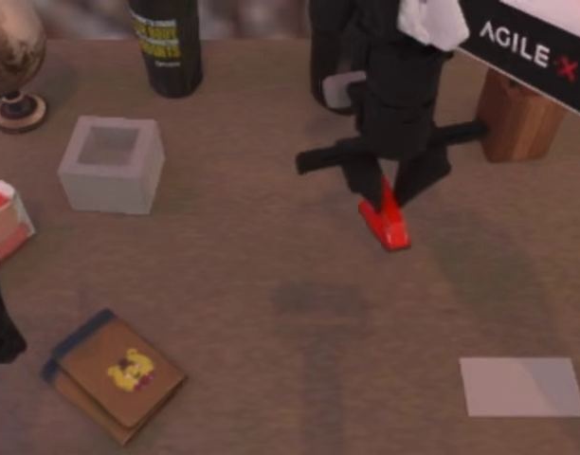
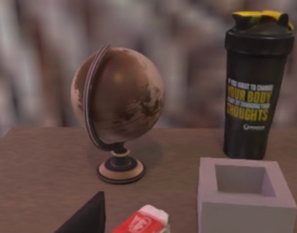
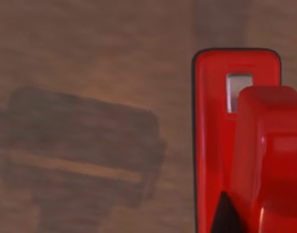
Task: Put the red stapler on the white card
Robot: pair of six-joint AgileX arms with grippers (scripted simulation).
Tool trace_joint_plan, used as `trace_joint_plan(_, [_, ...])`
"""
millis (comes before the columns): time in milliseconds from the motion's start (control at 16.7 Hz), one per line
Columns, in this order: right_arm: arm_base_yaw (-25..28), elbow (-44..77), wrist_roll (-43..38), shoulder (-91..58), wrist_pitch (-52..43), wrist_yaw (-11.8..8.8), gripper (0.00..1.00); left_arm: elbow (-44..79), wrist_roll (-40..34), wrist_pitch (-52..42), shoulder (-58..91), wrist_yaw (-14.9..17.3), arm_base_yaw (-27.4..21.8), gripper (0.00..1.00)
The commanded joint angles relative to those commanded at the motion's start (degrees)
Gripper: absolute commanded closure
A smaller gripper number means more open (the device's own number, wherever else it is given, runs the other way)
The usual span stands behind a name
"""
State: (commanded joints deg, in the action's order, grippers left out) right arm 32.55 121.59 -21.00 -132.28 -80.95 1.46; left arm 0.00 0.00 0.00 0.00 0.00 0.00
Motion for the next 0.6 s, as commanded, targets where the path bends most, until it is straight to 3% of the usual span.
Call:
trace_joint_plan(240, [1.9,-4.7,-17.7,3.0,-0.9,2.5,1.0,0.0,0.0,0.0,0.0,0.0,0.0,0.0])
trace_joint_plan(600, [5.3,-17.4,-58.1,10.0,-2.8,7.4,1.0,0.0,0.0,0.0,0.0,0.0,0.0,0.0])
